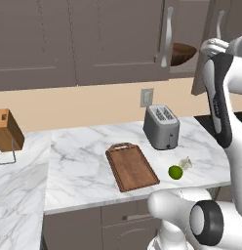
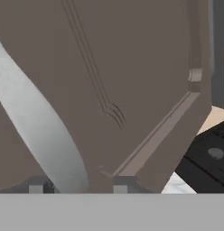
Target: Open the cabinet. Place the bowl and condiment on the counter. Then place the lime and garlic on the cutting board.
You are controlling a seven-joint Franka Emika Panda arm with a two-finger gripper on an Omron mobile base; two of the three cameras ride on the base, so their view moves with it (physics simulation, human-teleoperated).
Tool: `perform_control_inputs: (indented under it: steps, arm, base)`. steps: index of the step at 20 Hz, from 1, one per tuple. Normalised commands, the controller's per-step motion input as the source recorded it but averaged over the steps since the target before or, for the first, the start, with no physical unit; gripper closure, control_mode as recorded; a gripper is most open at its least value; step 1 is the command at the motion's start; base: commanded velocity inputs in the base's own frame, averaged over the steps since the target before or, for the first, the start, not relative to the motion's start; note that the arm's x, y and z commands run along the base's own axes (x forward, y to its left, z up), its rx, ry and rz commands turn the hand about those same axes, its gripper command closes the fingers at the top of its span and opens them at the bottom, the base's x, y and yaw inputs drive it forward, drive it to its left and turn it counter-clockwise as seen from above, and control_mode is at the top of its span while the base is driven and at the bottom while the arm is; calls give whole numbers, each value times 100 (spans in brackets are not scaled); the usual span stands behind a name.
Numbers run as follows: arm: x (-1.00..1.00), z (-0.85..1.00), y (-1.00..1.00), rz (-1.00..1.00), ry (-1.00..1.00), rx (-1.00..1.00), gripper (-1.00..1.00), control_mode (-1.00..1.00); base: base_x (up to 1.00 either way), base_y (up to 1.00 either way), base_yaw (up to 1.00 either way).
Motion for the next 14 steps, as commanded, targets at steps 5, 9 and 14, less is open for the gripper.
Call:
perform_control_inputs:
  steps: [5,9,14]
  arm:
    - [-100,0,-100,-13,2,4,100,-100]
    - [-100,-1,-97,-12,1,2,100,-100]
    - [-100,-7,36,0,0,-16,-100,-100]
  base:
    - [0,0,0]
    - [0,0,0]
    - [0,0,0]
